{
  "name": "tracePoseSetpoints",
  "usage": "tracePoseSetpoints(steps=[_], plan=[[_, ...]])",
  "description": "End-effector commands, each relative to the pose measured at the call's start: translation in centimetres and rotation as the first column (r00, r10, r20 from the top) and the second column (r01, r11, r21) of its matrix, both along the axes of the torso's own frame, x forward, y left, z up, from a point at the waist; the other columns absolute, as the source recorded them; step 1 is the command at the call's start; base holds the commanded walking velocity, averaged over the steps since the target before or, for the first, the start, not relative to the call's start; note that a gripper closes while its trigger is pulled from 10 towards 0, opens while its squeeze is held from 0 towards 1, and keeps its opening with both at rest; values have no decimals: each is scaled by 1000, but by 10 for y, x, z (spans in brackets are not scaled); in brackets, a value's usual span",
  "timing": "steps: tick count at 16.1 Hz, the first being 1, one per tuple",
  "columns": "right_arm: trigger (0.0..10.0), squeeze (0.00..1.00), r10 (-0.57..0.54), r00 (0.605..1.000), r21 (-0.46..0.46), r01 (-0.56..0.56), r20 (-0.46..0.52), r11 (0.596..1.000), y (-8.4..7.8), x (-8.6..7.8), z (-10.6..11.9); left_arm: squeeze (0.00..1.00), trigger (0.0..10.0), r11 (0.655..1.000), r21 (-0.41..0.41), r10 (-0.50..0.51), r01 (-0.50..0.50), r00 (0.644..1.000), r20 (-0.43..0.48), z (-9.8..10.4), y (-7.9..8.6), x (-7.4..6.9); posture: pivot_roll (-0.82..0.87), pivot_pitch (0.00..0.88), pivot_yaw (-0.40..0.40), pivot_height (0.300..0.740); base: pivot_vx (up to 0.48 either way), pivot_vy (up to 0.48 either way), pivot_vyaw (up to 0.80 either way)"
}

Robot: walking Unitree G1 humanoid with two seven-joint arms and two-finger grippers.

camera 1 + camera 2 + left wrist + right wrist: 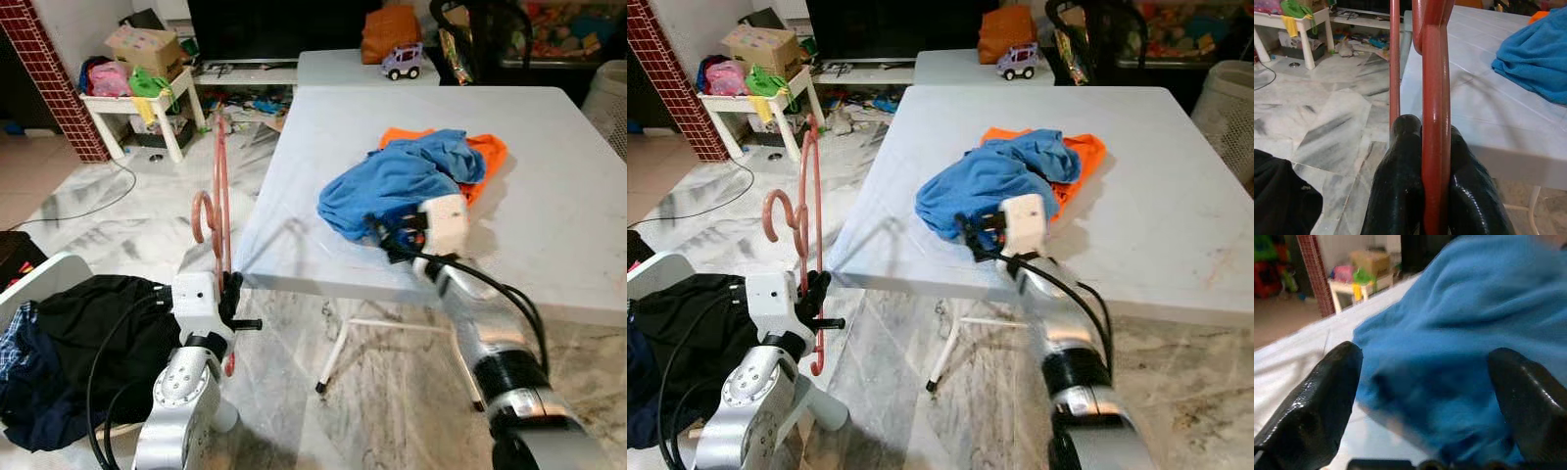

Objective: Hang hanger

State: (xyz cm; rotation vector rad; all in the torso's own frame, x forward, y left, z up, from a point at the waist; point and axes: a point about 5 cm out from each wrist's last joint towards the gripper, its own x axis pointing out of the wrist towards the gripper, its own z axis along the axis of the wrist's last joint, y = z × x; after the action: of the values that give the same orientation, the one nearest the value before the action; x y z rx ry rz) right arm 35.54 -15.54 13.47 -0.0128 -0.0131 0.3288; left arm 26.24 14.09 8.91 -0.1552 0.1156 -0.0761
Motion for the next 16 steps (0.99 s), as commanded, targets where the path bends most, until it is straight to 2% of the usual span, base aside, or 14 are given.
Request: tracePoseSetpoints(steps=[1,6,8,12,14,16], plan=[[10000,0,-20,999,24,19,45,1000,-4,-1,11,0,10000,1000,-1,10,-10,1000,18,4,2,3,-60,0,71,740,0,0,0],[10000,0,-99,991,32,97,87,995,-27,-25,19,0,10000,1000,-8,12,-11,999,34,6,4,7,-79,0,82,740,0,0,0],[10000,0,-136,986,48,131,100,990,-31,-27,22,0,10000,1000,-8,9,-9,999,37,6,3,8,-87,0,86,740,0,0,0],[10000,0,-233,968,50,230,93,972,-42,-41,21,0,10000,1000,-18,-2,2,999,35,6,1,10,-110,0,103,740,0,0,0],[10000,0,-302,948,33,300,99,953,-48,-50,20,0,10000,999,-11,-44,44,998,36,4,-2,10,-141,0,126,740,0,0,0],[10000,0,-363,925,34,362,108,932,-54,-58,21,0,10000,992,-21,-124,124,992,35,3,-14,11,-167,0,144,740,0,0,0]])
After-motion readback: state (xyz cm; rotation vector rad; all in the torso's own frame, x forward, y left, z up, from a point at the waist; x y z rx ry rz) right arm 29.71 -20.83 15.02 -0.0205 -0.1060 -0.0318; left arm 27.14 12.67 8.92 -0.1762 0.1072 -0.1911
